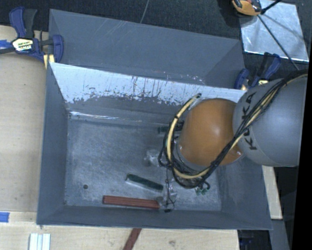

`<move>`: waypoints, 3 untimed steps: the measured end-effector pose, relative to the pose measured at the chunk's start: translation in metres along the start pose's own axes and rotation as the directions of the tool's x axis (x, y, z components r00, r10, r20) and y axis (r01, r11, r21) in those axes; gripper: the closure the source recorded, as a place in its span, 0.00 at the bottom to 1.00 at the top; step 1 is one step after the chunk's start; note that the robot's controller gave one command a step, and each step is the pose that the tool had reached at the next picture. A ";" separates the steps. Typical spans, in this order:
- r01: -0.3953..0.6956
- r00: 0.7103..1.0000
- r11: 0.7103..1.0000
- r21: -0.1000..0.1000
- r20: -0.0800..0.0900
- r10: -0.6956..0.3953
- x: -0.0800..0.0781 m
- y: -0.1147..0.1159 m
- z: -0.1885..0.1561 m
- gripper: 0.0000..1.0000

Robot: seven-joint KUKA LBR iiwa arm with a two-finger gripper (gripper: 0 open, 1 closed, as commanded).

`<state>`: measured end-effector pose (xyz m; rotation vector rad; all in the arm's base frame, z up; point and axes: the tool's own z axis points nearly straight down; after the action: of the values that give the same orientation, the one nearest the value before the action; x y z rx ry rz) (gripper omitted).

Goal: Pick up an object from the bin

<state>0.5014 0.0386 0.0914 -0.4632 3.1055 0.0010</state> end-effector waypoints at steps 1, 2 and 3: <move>-0.346 0.938 0.938 -0.001 0.000 0.346 -0.015 0.047 0.021 1.00; -0.346 0.938 0.938 -0.001 0.000 0.346 -0.015 0.047 0.021 1.00; -0.349 0.937 0.937 0.000 0.001 0.349 -0.040 0.046 -0.099 1.00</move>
Offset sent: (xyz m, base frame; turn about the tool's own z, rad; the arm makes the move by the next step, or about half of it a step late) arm 0.0000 0.0000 0.0000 0.0000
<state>0.5263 0.0940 0.1901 0.0948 3.1375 0.0009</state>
